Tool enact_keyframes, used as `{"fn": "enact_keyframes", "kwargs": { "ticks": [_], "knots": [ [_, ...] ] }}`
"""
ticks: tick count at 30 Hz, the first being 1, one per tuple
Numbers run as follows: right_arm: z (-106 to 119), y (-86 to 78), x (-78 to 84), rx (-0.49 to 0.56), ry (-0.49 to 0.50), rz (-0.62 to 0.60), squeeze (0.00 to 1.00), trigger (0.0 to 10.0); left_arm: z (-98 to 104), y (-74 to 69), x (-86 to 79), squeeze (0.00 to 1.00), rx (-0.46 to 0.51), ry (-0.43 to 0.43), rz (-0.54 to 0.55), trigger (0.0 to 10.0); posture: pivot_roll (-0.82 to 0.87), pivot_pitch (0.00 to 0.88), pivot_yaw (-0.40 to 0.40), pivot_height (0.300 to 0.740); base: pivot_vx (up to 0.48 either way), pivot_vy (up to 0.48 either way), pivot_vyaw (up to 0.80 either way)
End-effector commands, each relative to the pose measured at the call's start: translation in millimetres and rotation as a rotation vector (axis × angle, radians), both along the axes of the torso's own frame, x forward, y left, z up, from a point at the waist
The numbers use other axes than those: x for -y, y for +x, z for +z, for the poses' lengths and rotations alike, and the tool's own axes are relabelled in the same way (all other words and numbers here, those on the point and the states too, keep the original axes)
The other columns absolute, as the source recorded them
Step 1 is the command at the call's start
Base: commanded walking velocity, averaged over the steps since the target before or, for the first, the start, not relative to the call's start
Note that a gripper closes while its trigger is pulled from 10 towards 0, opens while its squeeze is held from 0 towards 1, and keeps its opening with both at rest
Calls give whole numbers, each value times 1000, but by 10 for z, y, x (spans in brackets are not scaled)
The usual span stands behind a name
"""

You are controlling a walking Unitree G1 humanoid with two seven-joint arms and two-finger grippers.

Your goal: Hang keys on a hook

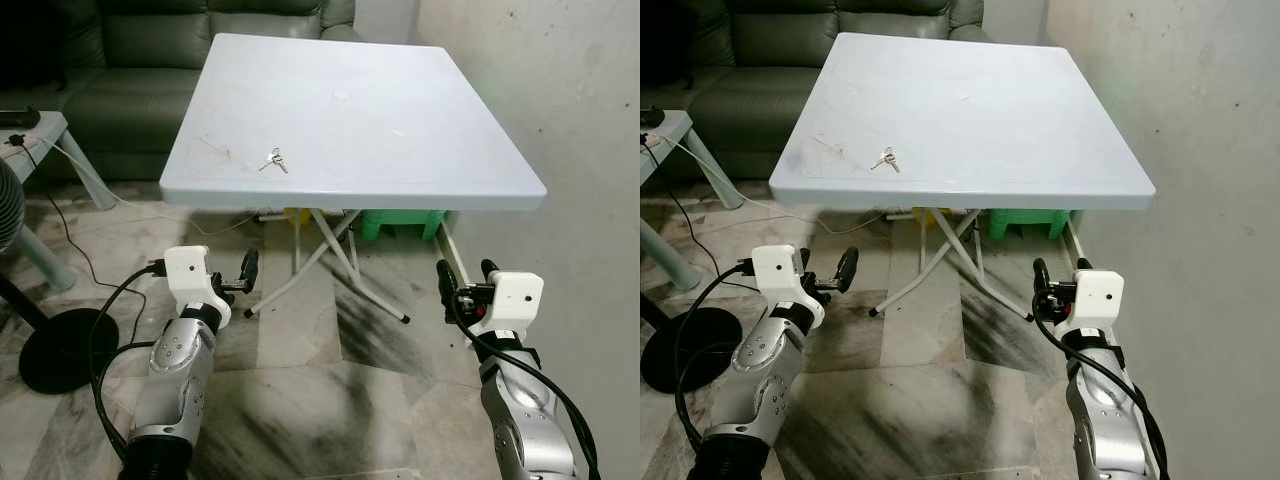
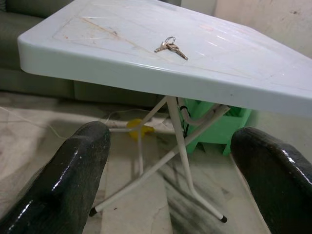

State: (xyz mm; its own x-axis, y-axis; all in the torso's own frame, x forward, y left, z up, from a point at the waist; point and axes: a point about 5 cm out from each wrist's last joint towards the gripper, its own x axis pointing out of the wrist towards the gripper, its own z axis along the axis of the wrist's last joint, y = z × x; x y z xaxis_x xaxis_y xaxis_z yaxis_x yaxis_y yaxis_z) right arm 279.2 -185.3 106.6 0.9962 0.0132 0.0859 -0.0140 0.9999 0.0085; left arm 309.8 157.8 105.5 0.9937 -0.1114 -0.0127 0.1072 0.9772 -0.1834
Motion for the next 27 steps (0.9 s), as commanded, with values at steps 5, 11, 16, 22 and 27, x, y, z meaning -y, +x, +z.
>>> {"fn": "enact_keyframes", "kwargs": {
  "ticks": [5, 11, 16, 22, 27],
  "knots": [
    [11, -23, 26, -1, 1, -10, 0, 10000, 14, -15, 6, 0, 3, 21, -16, 10000, 11, 102, -32, 740, 0, 0, 0],
    [17, -18, 29, 0, 2, -12, 0, 10000, 21, -18, 12, 0, 7, 34, -27, 10000, 13, 107, -31, 740, 0, 0, 0],
    [24, -15, 29, 1, 1, -11, 0, 10000, 25, -21, 23, 0, 10, 44, -34, 10000, 13, 109, -32, 740, 0, 0, 0],
    [25, -10, 24, 0, 4, -10, 0, 10000, 32, -17, 26, 0, 12, 39, -36, 10000, 13, 109, -32, 740, 0, 0, 0],
    [27, -5, 15, 2, 6, -9, 0, 10000, 36, -13, 19, 0, 14, 43, -39, 10000, 14, 106, -30, 740, 0, 0, 0]
  ]
}}
